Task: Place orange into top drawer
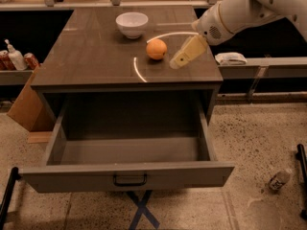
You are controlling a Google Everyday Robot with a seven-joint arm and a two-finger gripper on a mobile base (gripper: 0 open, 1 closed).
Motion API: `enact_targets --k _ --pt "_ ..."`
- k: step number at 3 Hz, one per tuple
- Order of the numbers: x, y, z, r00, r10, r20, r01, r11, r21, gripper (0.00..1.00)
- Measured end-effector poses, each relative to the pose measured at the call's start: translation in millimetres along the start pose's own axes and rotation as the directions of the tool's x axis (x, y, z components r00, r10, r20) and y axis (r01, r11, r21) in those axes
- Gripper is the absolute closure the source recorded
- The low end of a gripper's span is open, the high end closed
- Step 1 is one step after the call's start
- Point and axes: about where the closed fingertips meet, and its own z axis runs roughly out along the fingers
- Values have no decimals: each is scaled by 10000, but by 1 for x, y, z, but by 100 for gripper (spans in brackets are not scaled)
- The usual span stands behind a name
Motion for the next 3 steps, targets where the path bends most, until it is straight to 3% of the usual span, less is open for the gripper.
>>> enact_targets --k 1,3 --pt "0 -21 15 9991 128 393 -142 9993 348 0" --pt "-12 -61 71 9899 185 1404 -240 9990 377 0"
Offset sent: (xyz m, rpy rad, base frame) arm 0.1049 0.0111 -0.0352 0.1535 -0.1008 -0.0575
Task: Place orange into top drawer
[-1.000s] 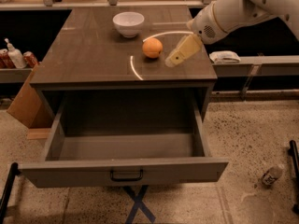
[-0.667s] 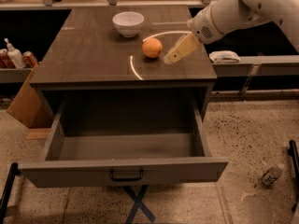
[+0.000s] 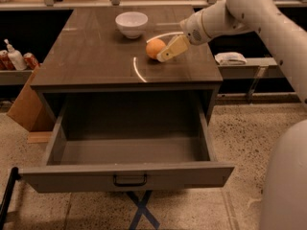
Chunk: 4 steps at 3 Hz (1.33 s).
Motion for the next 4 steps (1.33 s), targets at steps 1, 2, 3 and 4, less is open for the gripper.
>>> enact_targets --k 1,2,3,4 --pt "-6 -6 23 9997 -22 229 26 9998 -178 0" --pt "-10 -6 41 9996 -27 281 38 9992 -400 0" --pt "-9 -5 52 9999 14 140 -7 9988 -496 18" --pt "-6 -1 61 9999 109 16 -107 9980 -617 41"
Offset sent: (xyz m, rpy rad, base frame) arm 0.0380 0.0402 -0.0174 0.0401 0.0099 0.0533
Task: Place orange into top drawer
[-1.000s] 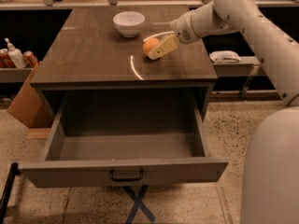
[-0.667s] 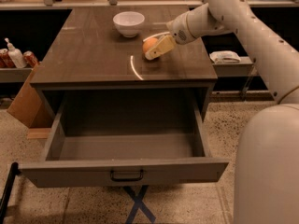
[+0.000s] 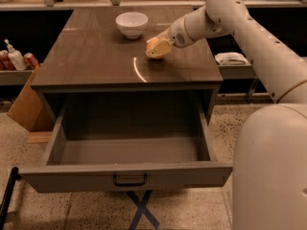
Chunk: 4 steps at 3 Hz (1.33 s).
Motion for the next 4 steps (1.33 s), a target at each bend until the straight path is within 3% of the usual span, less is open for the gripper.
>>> enact_targets --k 1,2,3,4 --pt "0 7 2 9999 -8 -116 6 9999 -158 66" --pt "-21 25 -17 9979 -599 260 607 9976 -339 89" --pt "-41 55 -40 9918 -1171 509 1198 9913 -551 100" --pt "-37 81 -54 9954 -668 685 702 9963 -489 100"
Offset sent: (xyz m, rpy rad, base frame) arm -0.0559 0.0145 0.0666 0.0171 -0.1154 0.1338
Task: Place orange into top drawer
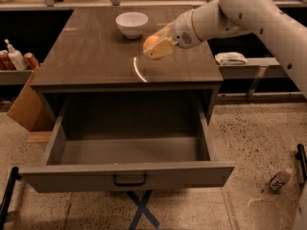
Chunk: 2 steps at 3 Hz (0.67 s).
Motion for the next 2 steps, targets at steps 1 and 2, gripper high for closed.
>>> enact_targets --k 1,2 --pt "35 33 4 9948 1014 61 -1014 9948 -28 100" --pt "37 45 6 9947 1023 66 -1022 9947 -147 100"
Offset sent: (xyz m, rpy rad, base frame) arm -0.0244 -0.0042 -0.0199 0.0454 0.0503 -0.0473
